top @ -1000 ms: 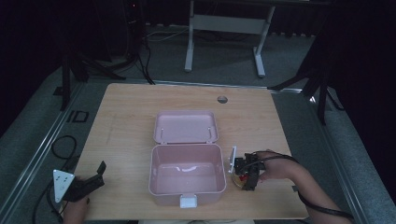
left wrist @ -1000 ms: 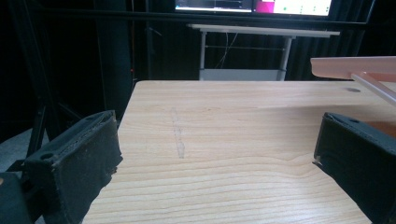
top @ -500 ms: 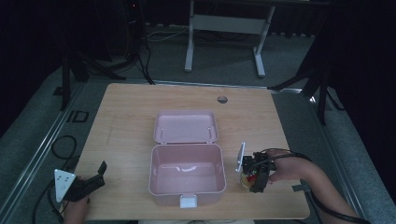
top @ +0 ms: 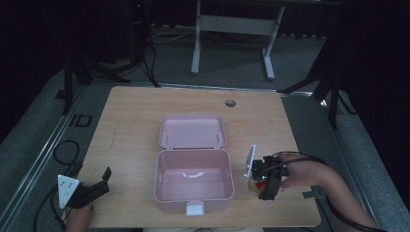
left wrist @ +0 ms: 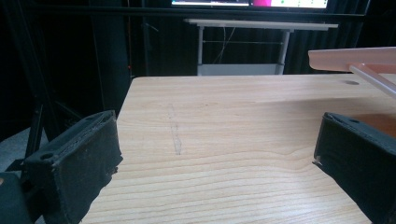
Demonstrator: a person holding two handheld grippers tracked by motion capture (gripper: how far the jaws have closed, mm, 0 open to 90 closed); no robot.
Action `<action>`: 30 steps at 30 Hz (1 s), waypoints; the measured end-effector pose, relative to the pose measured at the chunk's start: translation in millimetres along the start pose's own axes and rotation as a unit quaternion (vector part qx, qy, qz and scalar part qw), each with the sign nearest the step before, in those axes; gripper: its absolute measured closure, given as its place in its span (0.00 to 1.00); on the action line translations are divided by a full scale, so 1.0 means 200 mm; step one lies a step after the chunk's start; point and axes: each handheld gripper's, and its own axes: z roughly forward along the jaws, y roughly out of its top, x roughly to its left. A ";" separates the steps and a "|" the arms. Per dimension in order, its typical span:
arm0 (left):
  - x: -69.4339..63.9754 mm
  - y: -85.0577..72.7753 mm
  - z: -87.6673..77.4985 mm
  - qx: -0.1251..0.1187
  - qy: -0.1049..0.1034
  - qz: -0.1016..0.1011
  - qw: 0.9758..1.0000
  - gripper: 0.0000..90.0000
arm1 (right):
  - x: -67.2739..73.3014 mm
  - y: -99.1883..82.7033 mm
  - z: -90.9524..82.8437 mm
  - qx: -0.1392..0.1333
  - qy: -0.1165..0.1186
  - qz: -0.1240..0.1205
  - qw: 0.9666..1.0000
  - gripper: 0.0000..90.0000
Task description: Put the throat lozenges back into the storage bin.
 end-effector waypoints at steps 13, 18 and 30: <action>0.00 0.00 0.00 0.000 0.000 -0.001 1.000 0.01 | 0.03 0.15 -0.21 -0.025 -0.022 -0.019 0.999 0.22; 0.00 0.00 0.00 0.000 -0.001 -0.002 1.000 0.01 | 0.05 0.23 -0.26 -0.033 -0.019 -0.031 0.999 0.22; 0.00 0.00 0.00 -0.001 -0.002 -0.002 1.000 0.01 | 0.10 0.43 -0.30 -0.039 -0.025 -0.072 0.996 0.22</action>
